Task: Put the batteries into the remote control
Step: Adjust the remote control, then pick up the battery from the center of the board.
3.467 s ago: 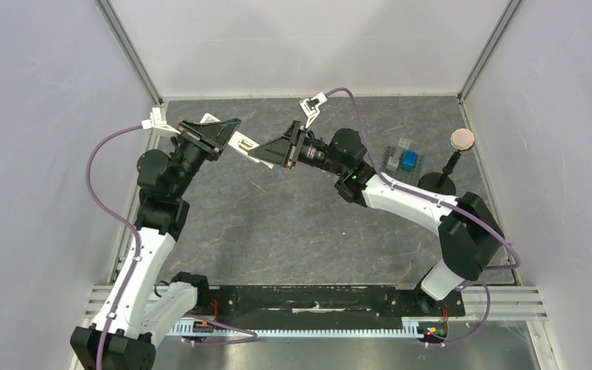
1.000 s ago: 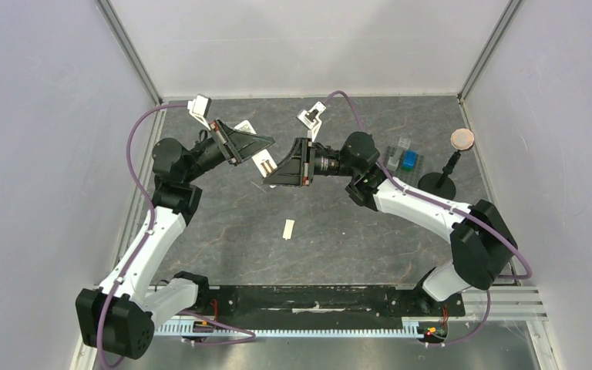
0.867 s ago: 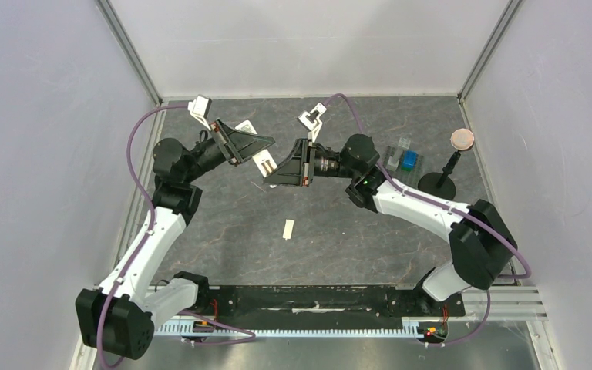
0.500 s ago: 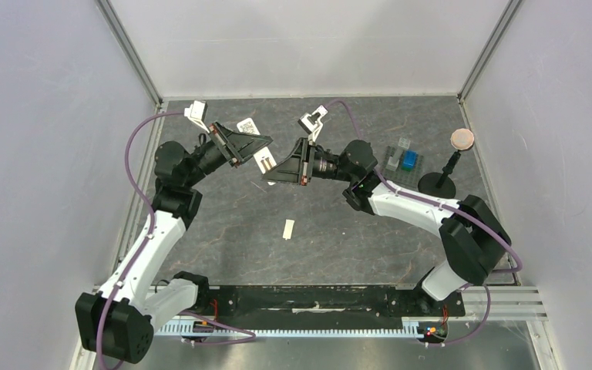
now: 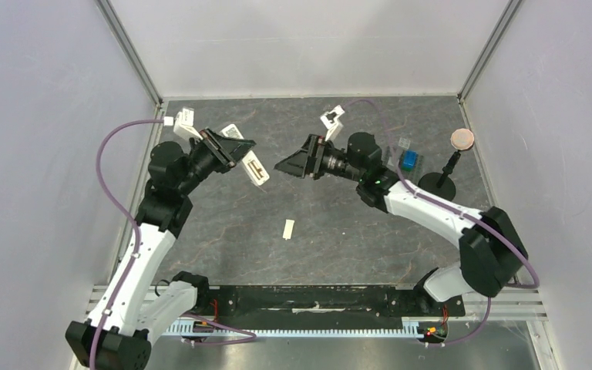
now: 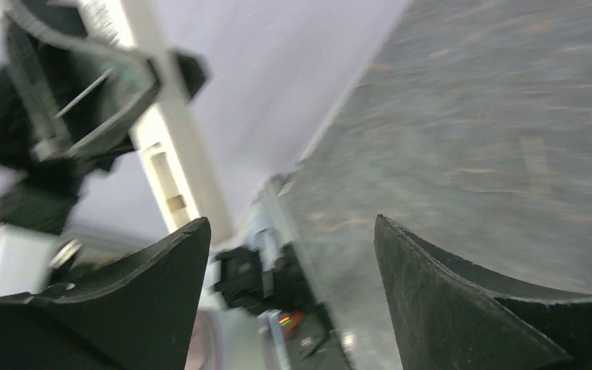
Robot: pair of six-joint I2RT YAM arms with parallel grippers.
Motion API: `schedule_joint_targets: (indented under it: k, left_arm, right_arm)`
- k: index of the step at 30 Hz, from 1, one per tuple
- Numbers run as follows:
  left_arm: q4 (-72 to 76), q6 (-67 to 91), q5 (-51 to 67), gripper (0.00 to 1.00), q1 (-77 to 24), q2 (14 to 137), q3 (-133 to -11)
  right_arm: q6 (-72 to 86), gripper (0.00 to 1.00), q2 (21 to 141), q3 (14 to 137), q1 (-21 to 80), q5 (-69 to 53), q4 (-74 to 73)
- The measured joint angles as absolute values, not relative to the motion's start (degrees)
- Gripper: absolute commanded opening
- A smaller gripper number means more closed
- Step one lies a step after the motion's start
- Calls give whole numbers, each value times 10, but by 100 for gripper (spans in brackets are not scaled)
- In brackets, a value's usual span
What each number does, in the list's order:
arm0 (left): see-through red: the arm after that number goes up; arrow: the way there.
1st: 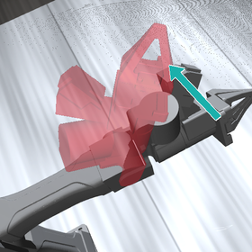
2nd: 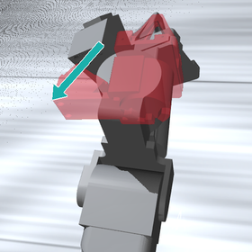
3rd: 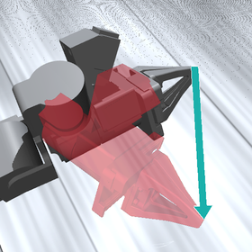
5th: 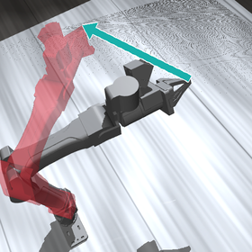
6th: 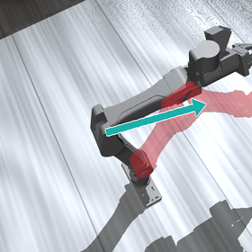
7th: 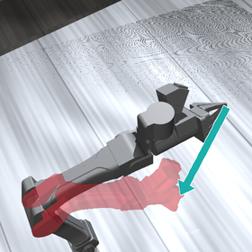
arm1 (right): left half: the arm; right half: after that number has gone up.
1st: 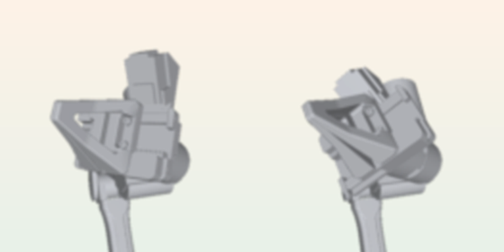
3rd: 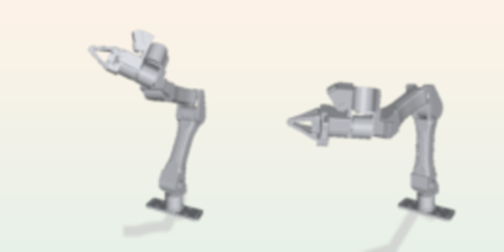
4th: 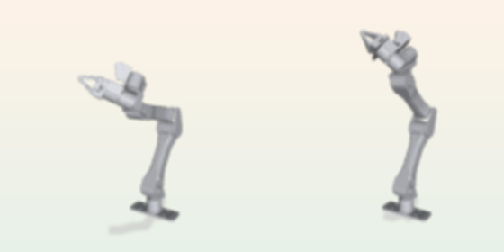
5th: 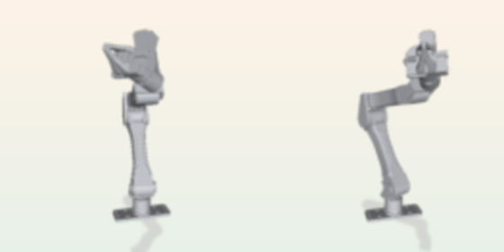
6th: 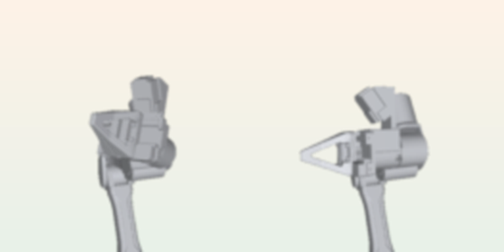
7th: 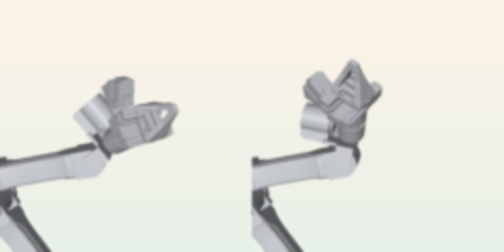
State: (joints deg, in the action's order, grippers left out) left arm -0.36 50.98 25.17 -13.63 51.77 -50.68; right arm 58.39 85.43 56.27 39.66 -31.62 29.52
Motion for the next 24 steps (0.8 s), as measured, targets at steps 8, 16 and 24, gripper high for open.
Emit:
schedule_joint_targets:
  k: [8,16,24]
  left_arm:
    - [-150,404,90,2,-136,475,-520]
    - [-168,393,85,2,-136,485,-520]
    - [-168,393,87,2,-136,497,-520]
  right_arm:
    - [314,60,813,564,367,19,41]
    - [170,58,921,628,295,189,-80]
    - [149,56,1028,732,265,239,-153]
